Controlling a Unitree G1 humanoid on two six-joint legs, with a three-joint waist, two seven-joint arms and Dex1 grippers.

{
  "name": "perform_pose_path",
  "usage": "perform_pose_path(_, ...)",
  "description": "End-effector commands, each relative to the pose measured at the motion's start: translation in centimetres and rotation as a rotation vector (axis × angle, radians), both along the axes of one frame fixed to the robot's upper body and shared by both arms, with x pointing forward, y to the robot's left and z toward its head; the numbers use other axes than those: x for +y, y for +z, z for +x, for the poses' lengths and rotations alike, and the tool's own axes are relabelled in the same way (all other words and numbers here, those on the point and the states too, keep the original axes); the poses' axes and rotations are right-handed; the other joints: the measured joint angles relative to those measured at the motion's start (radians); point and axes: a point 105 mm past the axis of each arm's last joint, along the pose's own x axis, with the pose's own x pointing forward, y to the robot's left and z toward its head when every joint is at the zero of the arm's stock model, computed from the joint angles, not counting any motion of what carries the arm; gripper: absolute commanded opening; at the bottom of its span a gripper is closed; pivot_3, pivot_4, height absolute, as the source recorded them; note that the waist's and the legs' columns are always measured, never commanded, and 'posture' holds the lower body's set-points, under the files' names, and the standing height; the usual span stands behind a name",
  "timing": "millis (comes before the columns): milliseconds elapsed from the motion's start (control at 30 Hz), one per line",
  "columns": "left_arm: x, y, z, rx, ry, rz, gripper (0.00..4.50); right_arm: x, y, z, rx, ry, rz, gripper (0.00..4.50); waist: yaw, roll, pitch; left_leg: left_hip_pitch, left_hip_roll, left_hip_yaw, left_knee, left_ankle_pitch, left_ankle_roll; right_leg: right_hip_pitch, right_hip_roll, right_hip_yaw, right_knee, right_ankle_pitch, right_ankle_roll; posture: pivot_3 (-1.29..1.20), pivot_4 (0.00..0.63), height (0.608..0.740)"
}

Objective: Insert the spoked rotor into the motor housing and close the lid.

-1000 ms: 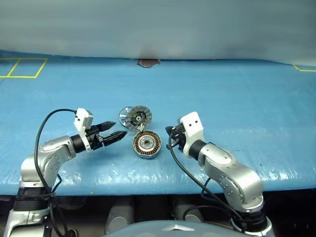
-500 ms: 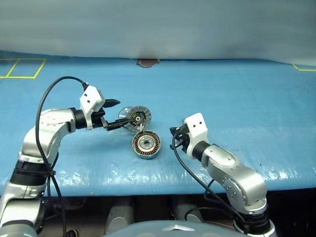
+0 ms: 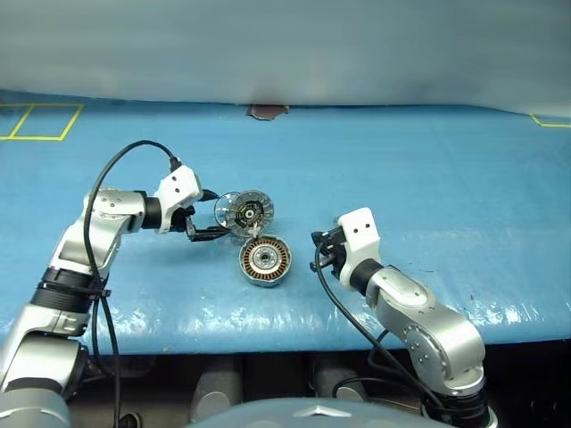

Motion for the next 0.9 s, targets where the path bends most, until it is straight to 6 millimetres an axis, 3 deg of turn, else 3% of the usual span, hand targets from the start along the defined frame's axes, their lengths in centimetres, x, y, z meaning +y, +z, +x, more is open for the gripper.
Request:
perform_pose_path(33,-0.2,0.3,-0.2,-0.011,-0.024,0.011,4.5,0.1,1.3,-0.2,-0.053,0.003,0.016,0.04,-0.002,0.0,0.0,0.0,0.0,0.0,0.0,0.0,0.0,0.0,0.0,0.0,0.0,0.0,0.0,0.0,0.15,0.74)
perform_pose_path(233,0.4,-0.2,0.4,-0.002,0.042,0.033,4.5,0.2,1.3,-0.2,-0.053,0.003,0.02,0.04,-0.001,0.0,0.0,0.0,0.0,0.0,0.0,0.0,0.0,0.0,0.0,0.0,0.001,0.0,0.0,0.0,0.15,0.74)
perform_pose_path(533,-0.7,-0.5,0.4,0.013,0.046,0.024,4.5,0.2,1.2,-0.3,-0.05,-0.002,0.026,0.04,0.001,0.0,0.0,0.0,0.0,-0.001,0.001,0.0,0.0,0.0,0.0,0.0,0.002,0.0,0.001,0.0,0.15,0.74)
perform_pose_path(900,-0.7,0.1,1.7,-0.081,0.115,0.027,4.5,0.3,1.1,-0.5,-0.045,0.001,0.028,0.04,0.001,0.0,0.0,0.0,0.0,-0.001,0.001,0.0,0.0,0.0,0.001,0.0,0.002,0.001,0.001,0.0,0.15,0.74)
